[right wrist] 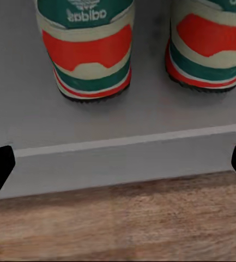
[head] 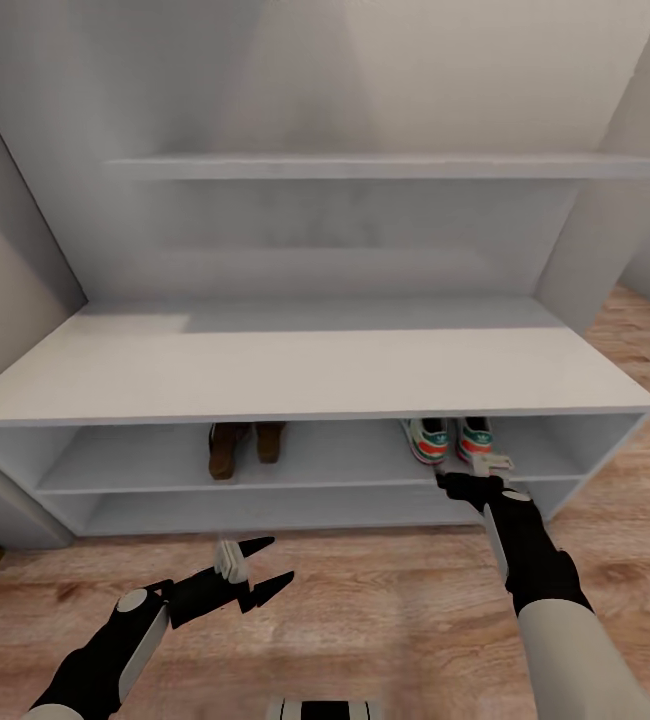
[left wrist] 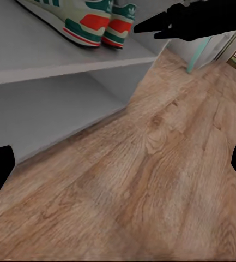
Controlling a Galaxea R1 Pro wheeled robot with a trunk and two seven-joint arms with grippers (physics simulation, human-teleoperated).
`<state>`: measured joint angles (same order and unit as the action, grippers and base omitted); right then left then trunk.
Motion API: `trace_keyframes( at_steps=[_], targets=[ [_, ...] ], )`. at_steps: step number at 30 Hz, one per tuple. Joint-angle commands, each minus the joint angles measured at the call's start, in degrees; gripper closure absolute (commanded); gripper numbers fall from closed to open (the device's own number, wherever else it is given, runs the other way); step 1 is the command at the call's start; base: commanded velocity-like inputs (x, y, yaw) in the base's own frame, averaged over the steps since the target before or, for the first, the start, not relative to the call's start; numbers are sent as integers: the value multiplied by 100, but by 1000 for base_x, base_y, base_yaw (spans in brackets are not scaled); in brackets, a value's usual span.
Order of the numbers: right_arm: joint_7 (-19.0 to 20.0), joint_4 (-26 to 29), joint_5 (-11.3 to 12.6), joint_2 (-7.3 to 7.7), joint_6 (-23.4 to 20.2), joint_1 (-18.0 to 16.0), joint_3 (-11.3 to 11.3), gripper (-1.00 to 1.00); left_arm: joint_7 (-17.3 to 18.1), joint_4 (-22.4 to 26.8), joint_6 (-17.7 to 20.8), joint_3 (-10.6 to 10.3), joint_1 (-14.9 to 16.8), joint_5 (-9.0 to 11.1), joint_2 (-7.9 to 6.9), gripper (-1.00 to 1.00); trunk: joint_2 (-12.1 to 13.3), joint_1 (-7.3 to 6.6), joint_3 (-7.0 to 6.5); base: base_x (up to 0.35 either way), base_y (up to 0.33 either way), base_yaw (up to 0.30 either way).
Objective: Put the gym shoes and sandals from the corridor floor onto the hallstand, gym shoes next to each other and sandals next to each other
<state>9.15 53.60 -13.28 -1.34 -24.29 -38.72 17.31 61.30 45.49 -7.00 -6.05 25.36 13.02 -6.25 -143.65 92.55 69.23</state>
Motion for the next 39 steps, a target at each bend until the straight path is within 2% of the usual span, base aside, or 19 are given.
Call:
trace_keyframes(
  at_steps=[1, 18, 29, 35, 39],
  targets=[
    [52, 10, -61, -8, -24, -4, 27, -100, -5, -5, -42, -28, 4, 34, -8, -100, -2, -5, 4, -339, 0, 0],
    [61, 10, -64, -15, -24, 3, 27, -100, -13, -5, -41, -25, 4, 34, -8, -100, -2, -5, 4, -339, 0, 0],
    [61, -43, -59, -47, -24, 68, 18, -100, 16, -5, -38, -11, 4, 19, -30, -100, -2, -5, 4, -35, 0, 0],
    [83, -606, -53, -50, -24, 75, 18, -100, 29, 0, -31, 9, 5, 29, -51, -100, 5, -18, -106, 0, 0, 0],
    [93, -1347, -46, -53, -24, 75, 18, -100, 35, 0, -30, 17, 8, 39, -66, -100, 10, -28, -195, 0, 0, 0]
  ],
)
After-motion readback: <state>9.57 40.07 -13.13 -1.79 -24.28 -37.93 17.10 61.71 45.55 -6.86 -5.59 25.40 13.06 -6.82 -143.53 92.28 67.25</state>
